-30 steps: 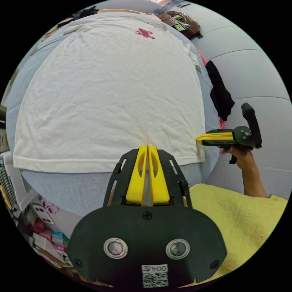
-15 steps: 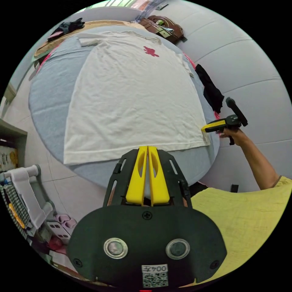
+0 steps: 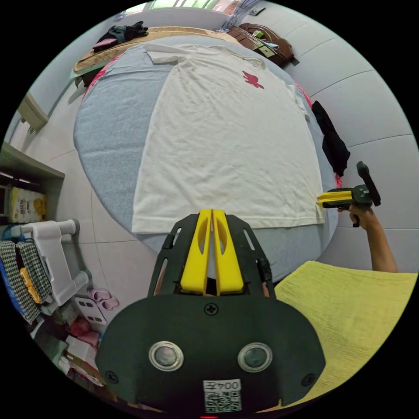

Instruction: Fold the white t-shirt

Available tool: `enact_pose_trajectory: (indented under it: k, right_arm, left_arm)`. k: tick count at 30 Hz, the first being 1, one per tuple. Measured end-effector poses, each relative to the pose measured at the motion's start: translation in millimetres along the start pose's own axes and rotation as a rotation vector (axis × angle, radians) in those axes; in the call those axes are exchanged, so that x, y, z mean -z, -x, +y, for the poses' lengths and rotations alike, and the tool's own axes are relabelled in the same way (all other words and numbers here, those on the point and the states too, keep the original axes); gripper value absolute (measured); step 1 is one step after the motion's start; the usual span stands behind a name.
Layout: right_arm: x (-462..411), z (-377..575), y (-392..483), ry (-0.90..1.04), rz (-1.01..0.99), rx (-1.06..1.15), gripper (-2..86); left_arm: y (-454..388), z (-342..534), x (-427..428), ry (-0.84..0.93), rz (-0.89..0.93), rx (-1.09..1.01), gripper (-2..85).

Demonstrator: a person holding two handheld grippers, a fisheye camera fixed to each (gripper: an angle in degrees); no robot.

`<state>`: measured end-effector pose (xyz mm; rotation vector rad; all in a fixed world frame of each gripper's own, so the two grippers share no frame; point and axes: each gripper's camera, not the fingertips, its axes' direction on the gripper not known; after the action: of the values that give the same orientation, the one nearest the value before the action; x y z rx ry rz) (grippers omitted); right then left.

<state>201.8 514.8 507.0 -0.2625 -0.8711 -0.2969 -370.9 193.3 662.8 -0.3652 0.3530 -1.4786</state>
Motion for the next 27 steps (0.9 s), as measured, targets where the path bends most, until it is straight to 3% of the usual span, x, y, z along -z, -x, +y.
enact_pose_trajectory:
  k: [14, 25, 27]
  right_arm:
    - [-20.3, 15.6, 12.2, -0.064, -0.006, -0.042, 8.0]
    - [-25.7, 7.7, 2.1, -0.026, -0.061, -0.140, 7.5]
    - [-26.1, 3.8, -2.6, -0.005, -0.088, -0.153, 7.5]
  left_arm:
    - [25.7, -60.7, 10.4, 0.189, -0.125, -0.121, 0.2]
    - [76.7, -102.8, 38.2, 0.300, 0.008, -0.244, 0.4]
    - [96.0, -120.0, 64.4, 0.190, 0.063, -0.235, 0.7]
